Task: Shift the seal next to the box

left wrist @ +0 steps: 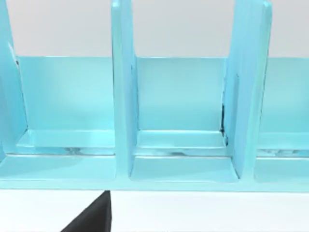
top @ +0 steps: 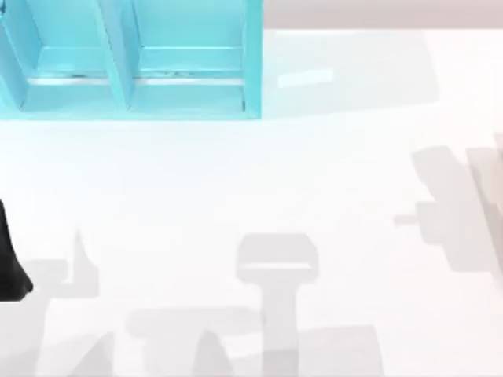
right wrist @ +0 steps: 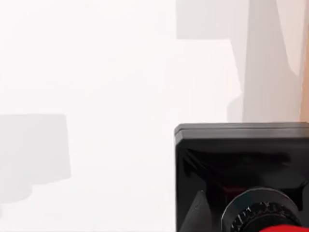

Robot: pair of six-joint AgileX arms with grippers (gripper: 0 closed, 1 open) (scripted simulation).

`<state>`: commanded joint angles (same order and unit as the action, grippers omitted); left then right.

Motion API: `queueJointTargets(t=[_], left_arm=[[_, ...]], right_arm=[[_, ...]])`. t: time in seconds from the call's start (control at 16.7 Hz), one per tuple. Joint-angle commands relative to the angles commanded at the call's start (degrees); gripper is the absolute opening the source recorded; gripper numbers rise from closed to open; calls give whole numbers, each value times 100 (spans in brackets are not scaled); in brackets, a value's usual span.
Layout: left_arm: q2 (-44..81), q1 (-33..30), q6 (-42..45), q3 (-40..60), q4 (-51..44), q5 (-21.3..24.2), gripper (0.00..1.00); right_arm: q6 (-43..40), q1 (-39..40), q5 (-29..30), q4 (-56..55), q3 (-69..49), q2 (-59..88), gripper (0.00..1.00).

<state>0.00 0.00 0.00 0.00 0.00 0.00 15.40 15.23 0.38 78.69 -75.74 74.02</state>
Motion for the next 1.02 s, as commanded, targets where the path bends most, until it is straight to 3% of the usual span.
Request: queueJointTargets(t=[0.36,1.02], left_arm=[[0,0,0,0,0,0,100],[0,0,0,0,0,0,100]], right_arm=[[-515,-530,-67,-253,1487,-1158,0],[-524,-522,-65,-755,2038,-1172,0]])
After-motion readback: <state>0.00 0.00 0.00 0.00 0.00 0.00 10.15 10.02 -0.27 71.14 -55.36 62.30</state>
